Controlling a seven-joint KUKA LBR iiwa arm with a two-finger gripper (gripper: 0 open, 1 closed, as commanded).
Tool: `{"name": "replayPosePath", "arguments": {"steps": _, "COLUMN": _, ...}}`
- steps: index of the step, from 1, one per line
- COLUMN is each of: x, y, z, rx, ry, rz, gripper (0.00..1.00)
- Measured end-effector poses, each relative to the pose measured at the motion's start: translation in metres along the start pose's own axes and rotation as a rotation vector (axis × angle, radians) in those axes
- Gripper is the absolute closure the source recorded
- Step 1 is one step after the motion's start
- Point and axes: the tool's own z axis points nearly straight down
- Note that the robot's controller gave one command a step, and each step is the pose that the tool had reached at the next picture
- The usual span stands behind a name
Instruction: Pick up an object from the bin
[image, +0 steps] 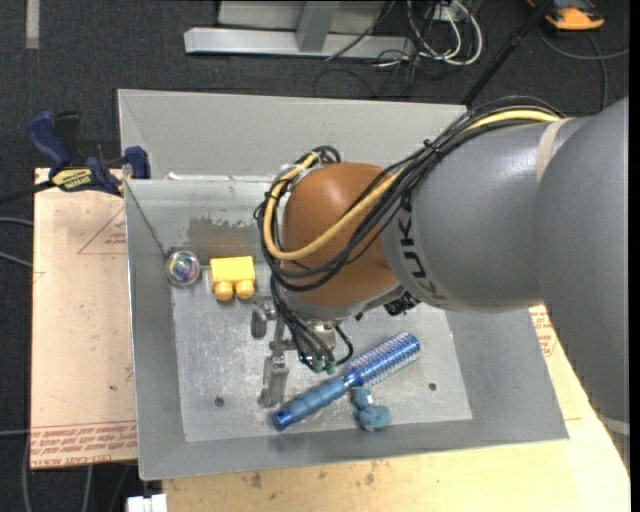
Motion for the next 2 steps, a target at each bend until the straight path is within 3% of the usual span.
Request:
{"name": "replayPosePath", "arguments": {"steps": 1, "x": 0.02, "y": -0.086, "z": 0.097, "rx": 0.0, "ry": -0.017, "rz": -0.191, "gripper": 0.0}}
{"name": "replayPosePath", "arguments": {"steps": 2, "x": 0.006, "y": -0.128, "z": 0.065, "rx": 0.002, "ry": -0.012, "rz": -0.263, "gripper": 0.0}}
